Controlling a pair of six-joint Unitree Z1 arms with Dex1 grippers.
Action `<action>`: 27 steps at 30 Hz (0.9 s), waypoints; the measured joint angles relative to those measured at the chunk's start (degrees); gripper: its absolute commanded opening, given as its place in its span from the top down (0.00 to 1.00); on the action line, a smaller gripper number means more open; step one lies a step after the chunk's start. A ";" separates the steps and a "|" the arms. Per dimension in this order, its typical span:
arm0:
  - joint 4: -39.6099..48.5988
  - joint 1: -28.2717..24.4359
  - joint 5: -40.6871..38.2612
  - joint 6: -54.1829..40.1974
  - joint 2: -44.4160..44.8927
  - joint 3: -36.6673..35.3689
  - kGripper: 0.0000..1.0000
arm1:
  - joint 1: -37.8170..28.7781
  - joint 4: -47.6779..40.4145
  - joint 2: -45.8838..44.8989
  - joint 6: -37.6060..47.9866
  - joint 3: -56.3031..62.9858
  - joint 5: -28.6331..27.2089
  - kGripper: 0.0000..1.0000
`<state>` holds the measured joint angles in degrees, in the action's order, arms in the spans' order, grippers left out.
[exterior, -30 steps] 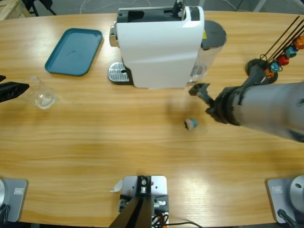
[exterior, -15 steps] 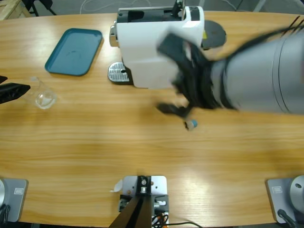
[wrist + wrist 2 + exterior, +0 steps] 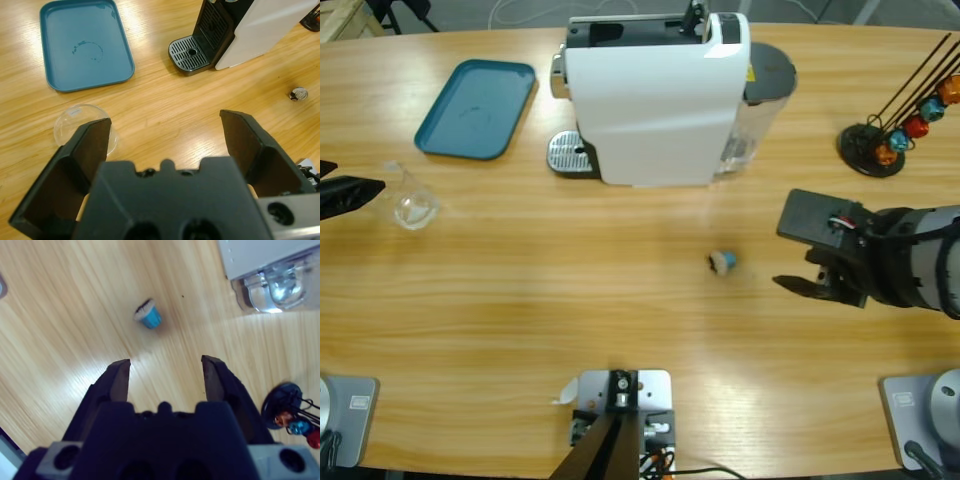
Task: Pour coffee
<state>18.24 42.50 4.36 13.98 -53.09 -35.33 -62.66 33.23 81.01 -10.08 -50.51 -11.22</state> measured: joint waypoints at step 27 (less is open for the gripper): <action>0.00 0.00 -0.02 0.00 -0.01 0.00 0.07 | 0.00 -17.70 10.51 -17.51 7.58 0.55 0.53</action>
<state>18.24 42.50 4.34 13.98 -53.10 -35.33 -62.66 15.53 91.52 -27.59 -42.93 -10.67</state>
